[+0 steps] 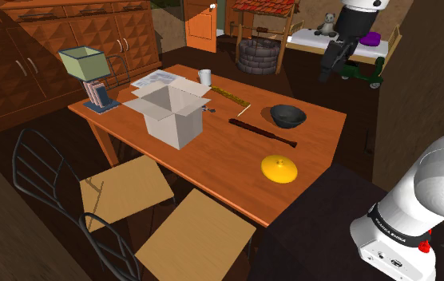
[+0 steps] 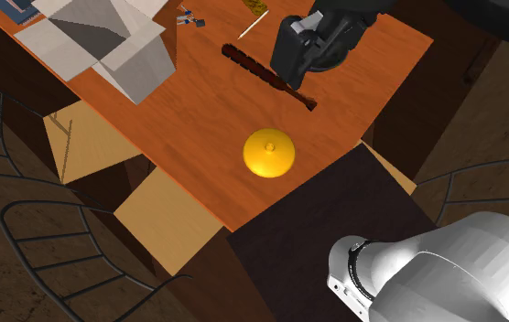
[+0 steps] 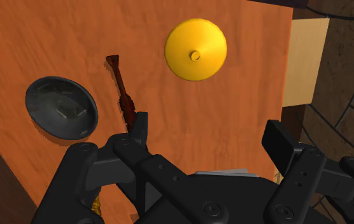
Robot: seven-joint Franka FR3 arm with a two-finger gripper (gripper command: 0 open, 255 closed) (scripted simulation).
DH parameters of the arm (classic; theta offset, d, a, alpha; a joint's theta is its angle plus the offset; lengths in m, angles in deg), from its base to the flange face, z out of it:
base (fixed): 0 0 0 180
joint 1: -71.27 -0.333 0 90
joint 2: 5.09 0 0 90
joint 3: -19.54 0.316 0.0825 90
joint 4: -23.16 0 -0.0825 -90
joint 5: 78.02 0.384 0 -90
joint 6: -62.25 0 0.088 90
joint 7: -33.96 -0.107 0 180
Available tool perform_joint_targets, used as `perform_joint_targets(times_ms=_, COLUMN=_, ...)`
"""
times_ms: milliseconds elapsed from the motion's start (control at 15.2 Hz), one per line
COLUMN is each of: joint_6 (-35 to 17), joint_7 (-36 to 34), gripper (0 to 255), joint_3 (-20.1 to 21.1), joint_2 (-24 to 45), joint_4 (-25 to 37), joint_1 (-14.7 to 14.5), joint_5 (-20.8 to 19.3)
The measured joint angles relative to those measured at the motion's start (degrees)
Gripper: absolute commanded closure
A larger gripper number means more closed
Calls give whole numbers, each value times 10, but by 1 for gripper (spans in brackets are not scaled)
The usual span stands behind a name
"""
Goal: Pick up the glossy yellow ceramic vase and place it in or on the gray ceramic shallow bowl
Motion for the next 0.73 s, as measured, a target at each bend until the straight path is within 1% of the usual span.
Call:
perform_joint_targets(times_ms=66, joint_6=0, joint_7=0, gripper=0, joint_3=0, joint_2=0, joint_4=0, joint_1=0, joint_5=0)
perform_joint_targets(times_ms=198, joint_6=-21, joint_7=1, gripper=0, joint_3=-2, joint_2=-2, joint_4=-24, joint_1=0, joint_5=1)
perform_joint_targets(times_ms=330, joint_6=-53, joint_7=-1, gripper=0, joint_3=-2, joint_2=6, joint_4=-50, joint_1=-2, joint_5=4)
perform_joint_targets(times_ms=594, joint_6=-129, joint_7=3, gripper=0, joint_3=-8, joint_2=13, joint_4=-121, joint_1=-2, joint_5=6)
perform_joint_targets(times_ms=726, joint_6=-174, joint_7=5, gripper=0, joint_3=-11, joint_2=36, joint_4=-146, joint_1=-3, joint_5=8)
